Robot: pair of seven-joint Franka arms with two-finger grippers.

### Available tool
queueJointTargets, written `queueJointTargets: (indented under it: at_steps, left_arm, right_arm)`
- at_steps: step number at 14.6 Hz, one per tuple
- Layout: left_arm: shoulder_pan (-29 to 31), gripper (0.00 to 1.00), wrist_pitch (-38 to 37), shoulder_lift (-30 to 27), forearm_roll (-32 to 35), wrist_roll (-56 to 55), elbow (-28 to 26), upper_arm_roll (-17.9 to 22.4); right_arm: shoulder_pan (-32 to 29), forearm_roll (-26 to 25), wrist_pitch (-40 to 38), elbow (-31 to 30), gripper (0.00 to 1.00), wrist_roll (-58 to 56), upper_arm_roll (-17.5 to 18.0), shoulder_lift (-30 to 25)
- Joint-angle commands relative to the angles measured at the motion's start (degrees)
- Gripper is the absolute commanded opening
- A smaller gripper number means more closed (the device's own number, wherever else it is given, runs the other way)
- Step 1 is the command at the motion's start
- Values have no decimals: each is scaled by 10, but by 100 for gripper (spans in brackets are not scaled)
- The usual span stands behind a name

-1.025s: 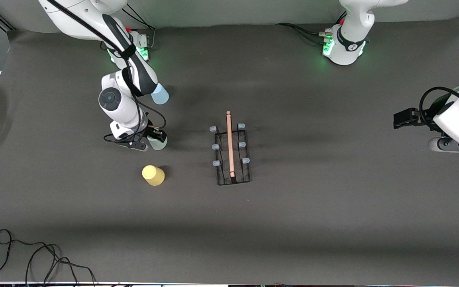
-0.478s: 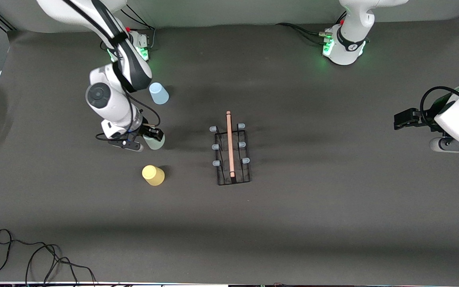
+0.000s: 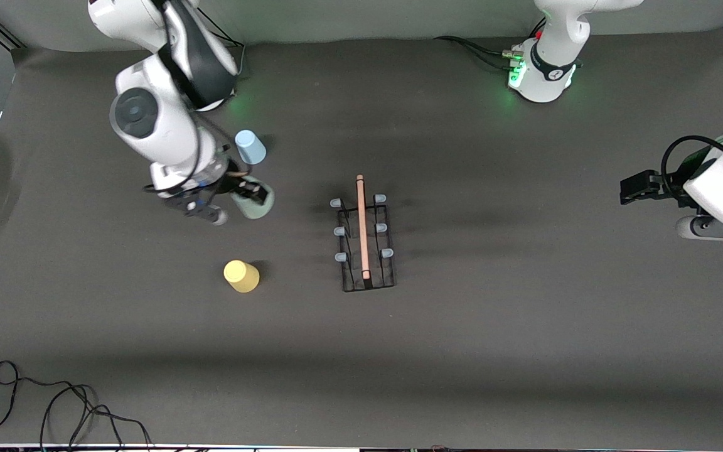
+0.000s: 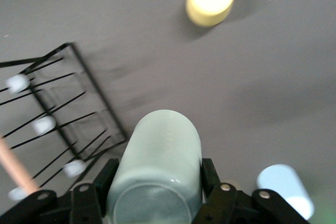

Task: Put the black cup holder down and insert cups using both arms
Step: 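Carry the green cup with the right gripper onto a holder peg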

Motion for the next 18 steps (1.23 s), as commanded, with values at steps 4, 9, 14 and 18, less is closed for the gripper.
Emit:
queueJointTargets:
  at_steps: [4,9,14,18]
  left_arm:
    - [-29,100,4,-7,4,-14,-5,8]
    - [-28,100,4,-5,4,-22,-9,9]
    - [-21,100,5,-5,1,-22,-9,9]
    - [-21,100,8,-5,0,-22,-10,10]
  right_arm:
    - [81,16,47,81,0,122,-5,92]
    - [116,15,123,80,0,157,-5,149]
    - [119,16,148,81,63,158,-5,177]
    - [114,8,148,93,100,180,-9,166]
